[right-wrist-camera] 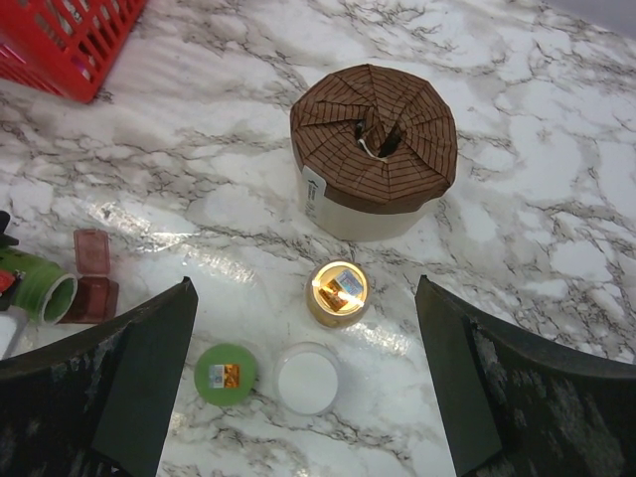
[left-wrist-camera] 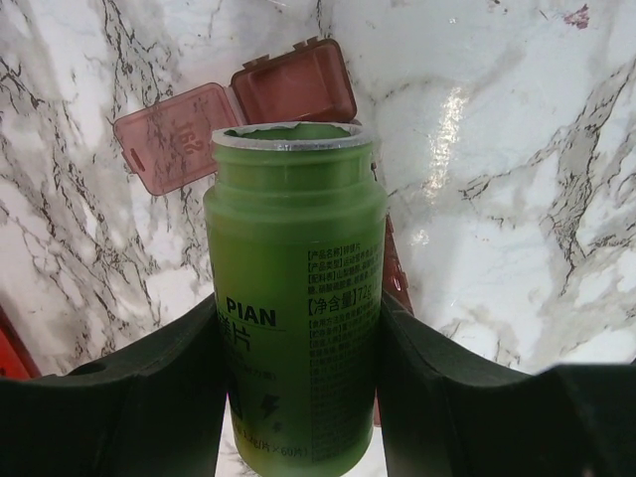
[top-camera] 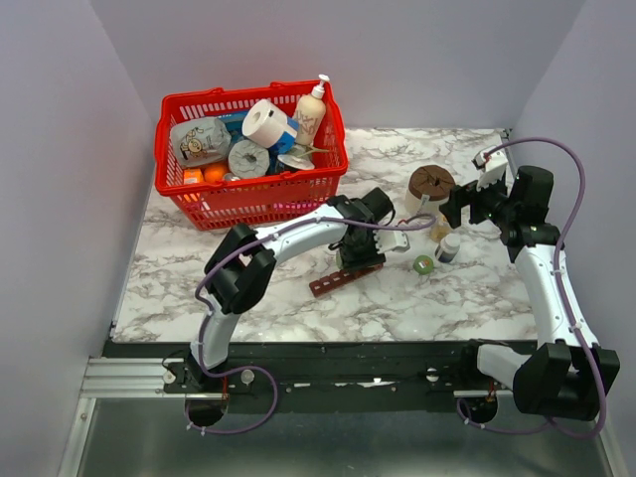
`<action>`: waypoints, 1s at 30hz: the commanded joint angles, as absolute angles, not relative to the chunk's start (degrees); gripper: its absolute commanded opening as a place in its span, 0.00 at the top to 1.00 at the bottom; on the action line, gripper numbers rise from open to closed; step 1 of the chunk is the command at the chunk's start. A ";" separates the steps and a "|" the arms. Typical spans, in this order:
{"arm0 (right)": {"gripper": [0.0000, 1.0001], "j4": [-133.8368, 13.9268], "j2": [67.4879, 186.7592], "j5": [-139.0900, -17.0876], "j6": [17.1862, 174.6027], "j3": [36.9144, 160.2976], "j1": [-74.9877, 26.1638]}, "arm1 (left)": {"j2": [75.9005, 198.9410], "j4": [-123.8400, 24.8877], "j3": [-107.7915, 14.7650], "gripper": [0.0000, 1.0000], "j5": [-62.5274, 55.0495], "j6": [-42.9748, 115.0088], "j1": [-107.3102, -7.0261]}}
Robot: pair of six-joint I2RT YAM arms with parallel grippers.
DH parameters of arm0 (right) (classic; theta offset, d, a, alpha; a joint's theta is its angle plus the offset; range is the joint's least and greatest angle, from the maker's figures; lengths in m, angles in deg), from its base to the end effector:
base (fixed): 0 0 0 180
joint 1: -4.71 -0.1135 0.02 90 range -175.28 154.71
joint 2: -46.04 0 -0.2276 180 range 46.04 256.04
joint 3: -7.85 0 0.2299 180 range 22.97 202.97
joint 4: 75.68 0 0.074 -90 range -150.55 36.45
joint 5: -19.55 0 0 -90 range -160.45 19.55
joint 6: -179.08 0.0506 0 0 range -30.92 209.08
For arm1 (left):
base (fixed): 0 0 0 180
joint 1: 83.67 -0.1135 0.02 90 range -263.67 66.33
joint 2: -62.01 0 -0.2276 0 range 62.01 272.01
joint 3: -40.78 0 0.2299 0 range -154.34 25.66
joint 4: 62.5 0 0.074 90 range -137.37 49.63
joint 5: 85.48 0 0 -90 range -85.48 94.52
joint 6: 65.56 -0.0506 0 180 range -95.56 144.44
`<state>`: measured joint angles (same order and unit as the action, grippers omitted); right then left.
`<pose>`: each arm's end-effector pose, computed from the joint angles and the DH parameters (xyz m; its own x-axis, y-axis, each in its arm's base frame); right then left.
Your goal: Sort the pills into containers
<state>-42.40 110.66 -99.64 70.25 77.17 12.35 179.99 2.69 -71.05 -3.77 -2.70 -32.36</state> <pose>0.2564 -0.0095 0.2814 -0.3492 -0.2375 -0.9065 -0.4449 0.8934 -0.0626 0.2413 -0.3129 0.1723 -0.1615 0.9238 -0.3470 0.9832 0.1811 0.0244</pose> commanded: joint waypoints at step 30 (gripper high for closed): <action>0.00 -40.60 111.43 -101.82 70.89 77.82 13.77 | 183.48 6.68 -75.77 1.00 14.36 -2.37 -26.01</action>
